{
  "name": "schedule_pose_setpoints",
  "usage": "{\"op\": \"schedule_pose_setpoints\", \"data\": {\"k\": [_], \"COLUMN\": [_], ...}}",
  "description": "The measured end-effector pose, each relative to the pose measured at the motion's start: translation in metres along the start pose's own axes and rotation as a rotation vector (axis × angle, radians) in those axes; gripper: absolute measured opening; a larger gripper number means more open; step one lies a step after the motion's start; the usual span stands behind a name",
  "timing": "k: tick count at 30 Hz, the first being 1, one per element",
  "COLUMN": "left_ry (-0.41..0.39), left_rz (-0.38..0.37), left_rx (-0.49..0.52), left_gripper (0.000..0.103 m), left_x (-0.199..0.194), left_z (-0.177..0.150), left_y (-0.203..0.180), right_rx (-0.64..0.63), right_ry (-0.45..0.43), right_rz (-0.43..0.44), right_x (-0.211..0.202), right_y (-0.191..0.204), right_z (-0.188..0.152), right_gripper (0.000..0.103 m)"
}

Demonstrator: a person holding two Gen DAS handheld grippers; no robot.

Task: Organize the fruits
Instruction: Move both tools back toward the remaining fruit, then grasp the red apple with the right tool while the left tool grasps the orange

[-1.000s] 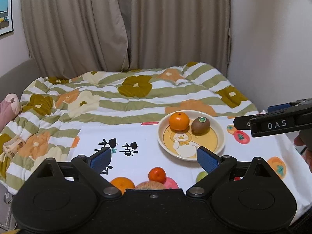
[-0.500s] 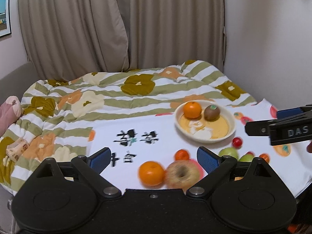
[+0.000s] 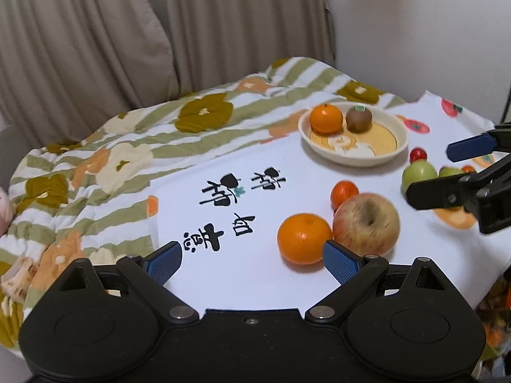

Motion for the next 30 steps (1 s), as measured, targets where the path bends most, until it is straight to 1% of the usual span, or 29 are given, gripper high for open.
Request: {"op": "schedule_pose_setpoints", "data": {"k": [5, 10, 15, 24, 27, 30], "left_ry": [0.008, 0.032, 0.039, 0.033, 0.031, 0.029], "left_rz": [-0.065, -0.100, -0.122, -0.150, -0.158, -0.167], "left_rx": [0.068, 0.119, 0.139, 0.170, 0.169, 0.174], "left_gripper": [0.097, 0.097, 0.097, 0.097, 0.097, 0.097], "left_x": [0.025, 0.047, 0.055, 0.067, 0.070, 0.072], "left_z": [-0.009, -0.016, -0.019, -0.018, -0.017, -0.015], "left_y": [-0.004, -0.010, -0.013, -0.020, -0.021, -0.023], "right_rx": [-0.010, -0.008, 0.009, 0.019, 0.023, 0.027], "right_ry": [0.014, 0.036, 0.059, 0.084, 0.106, 0.104], "right_rz": [0.028, 0.029, 0.027, 0.038, 0.044, 0.048], "right_x": [0.031, 0.053, 0.069, 0.082, 0.087, 0.088], "right_y": [0.006, 0.005, 0.000, -0.003, -0.005, -0.007], "right_z": [-0.012, -0.018, -0.022, -0.027, -0.029, -0.029], "right_gripper": [0.103, 0.103, 0.103, 0.103, 0.091, 0.091]}}
Point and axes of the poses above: each gripper's, at about its wrist camera, not at the fingertips, and x roughly the way its jaws point, y to its left, z to its top, the point moved 5 cm from there along x, roughly the way its jaws point, and after that the axes turned 8 degrees about z, right-handed, at the moved point
